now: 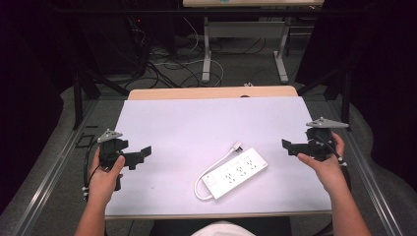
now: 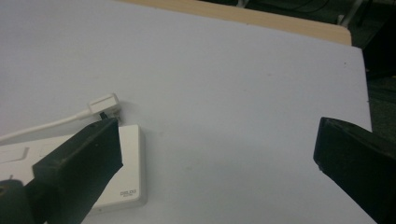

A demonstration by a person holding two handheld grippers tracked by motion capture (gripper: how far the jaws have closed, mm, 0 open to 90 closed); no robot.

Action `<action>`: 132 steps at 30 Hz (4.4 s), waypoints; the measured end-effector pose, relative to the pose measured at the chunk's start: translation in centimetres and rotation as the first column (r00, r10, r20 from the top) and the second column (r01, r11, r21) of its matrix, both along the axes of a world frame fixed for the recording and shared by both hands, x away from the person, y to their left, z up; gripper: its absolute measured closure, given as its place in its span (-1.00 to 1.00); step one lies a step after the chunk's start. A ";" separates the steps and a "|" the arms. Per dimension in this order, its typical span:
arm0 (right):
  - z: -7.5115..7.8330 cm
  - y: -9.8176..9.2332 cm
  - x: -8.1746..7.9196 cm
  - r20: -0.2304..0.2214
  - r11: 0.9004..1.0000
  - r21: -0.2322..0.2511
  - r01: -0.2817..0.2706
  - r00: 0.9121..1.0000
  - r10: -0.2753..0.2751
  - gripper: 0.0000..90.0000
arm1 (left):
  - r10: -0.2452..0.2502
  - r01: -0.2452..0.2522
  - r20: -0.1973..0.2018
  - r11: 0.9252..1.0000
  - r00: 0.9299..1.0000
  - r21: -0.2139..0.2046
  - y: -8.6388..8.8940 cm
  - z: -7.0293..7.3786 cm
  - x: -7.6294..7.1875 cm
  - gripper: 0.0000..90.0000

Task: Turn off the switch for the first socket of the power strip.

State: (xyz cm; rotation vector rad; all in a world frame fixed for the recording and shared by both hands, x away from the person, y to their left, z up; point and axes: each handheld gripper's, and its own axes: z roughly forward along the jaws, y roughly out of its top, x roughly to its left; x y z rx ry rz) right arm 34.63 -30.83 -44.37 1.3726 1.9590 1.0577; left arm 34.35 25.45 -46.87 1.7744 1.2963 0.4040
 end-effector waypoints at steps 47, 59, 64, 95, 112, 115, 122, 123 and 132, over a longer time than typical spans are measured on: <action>0.4 7.1 -2.3 -0.006 0.970 -0.044 -0.241 0.971 0.241 -0.53 | -0.055 0.055 0.005 0.997 0.998 0.060 -1.1 0.4 -0.8 -0.94; 0.3 9.1 -2.5 -0.033 0.957 -0.030 -0.288 0.957 0.287 -0.30 | -0.058 0.057 0.010 0.997 0.998 0.060 -1.4 0.3 -0.9 -0.94; 0.4 9.9 -2.4 -0.045 0.950 -0.052 -0.308 0.951 0.306 -0.30 | -0.064 0.064 0.001 0.996 0.998 0.064 -1.4 0.4 -0.9 -0.94; -0.4 13.7 -0.2 -0.142 0.916 -0.044 -0.399 0.910 0.390 -0.01 | -0.071 0.071 -0.002 0.996 0.997 0.052 -1.5 0.3 -0.9 -0.94; -2.1 15.3 0.4 -0.205 0.904 -0.064 -0.423 0.892 0.403 0.23 | -0.064 0.063 0.013 0.997 0.998 0.054 -1.6 0.1 -0.8 -0.94; -2.9 15.8 0.5 -0.203 0.898 -0.075 -0.433 0.888 0.412 0.29 | -0.061 0.060 0.011 0.997 0.998 0.052 -1.6 0.0 -0.8 -0.94; -3.8 16.5 0.5 -0.235 0.891 -0.082 -0.447 0.877 0.419 0.38 | -0.062 0.061 0.011 0.997 0.998 0.052 -1.6 0.0 -0.8 -0.94; -3.9 16.6 0.5 -0.244 0.892 -0.078 -0.445 0.876 0.416 0.40 | -0.062 0.062 0.011 0.997 0.998 0.053 -1.6 0.0 -0.8 -0.94; -4.8 17.0 0.7 -0.271 0.882 -0.088 -0.463 0.863 0.426 0.59 | -0.062 0.061 0.008 0.997 0.998 0.052 -1.6 0.0 -0.8 -0.94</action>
